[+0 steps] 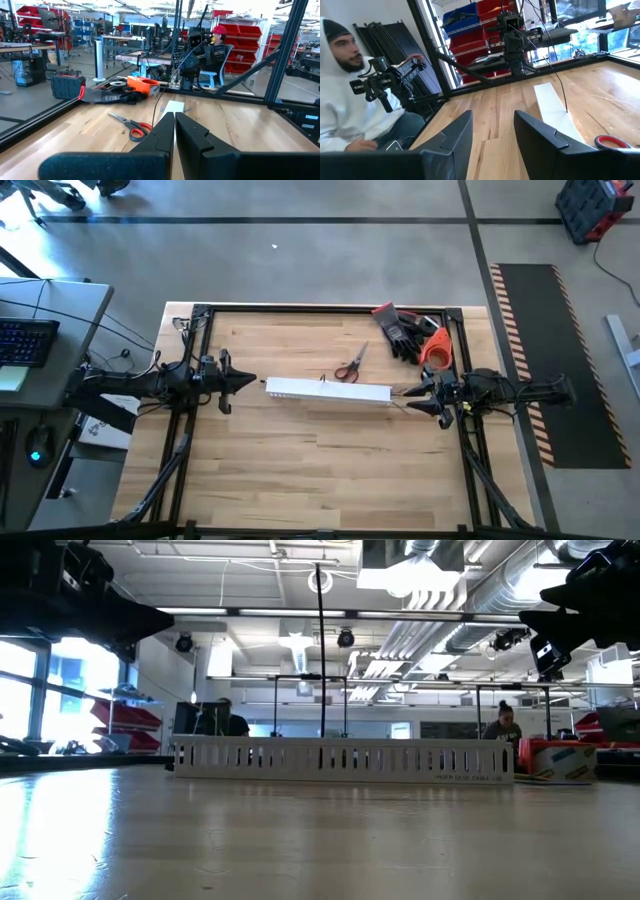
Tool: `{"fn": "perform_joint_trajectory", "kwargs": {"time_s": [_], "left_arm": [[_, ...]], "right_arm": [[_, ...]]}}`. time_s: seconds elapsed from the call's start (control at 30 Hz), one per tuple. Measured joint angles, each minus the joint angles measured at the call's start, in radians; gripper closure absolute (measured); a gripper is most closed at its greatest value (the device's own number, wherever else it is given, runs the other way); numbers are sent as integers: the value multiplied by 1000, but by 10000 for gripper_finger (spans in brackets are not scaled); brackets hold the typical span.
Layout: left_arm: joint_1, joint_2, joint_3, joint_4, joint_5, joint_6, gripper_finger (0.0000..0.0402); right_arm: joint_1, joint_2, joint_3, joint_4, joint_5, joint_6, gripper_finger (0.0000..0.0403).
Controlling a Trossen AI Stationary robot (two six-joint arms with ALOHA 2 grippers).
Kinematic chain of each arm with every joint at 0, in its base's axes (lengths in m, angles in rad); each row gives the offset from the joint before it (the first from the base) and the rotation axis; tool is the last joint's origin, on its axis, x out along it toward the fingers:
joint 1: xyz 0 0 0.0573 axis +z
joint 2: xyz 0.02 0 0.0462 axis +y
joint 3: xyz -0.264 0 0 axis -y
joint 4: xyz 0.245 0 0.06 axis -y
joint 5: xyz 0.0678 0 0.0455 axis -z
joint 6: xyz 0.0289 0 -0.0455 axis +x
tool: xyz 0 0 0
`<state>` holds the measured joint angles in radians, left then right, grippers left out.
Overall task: Ziptie cables
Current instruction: Return to Home Position
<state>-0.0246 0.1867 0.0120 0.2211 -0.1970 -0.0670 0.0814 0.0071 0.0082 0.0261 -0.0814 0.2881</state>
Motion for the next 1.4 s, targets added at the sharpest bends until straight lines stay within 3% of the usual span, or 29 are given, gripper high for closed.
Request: {"fn": "perform_joint_trajectory", "kwargs": {"time_s": [1.4], "left_arm": [[-23,0,0,0,0,0,402]], "right_arm": [[0,0,0,0,0,0,269]]}}
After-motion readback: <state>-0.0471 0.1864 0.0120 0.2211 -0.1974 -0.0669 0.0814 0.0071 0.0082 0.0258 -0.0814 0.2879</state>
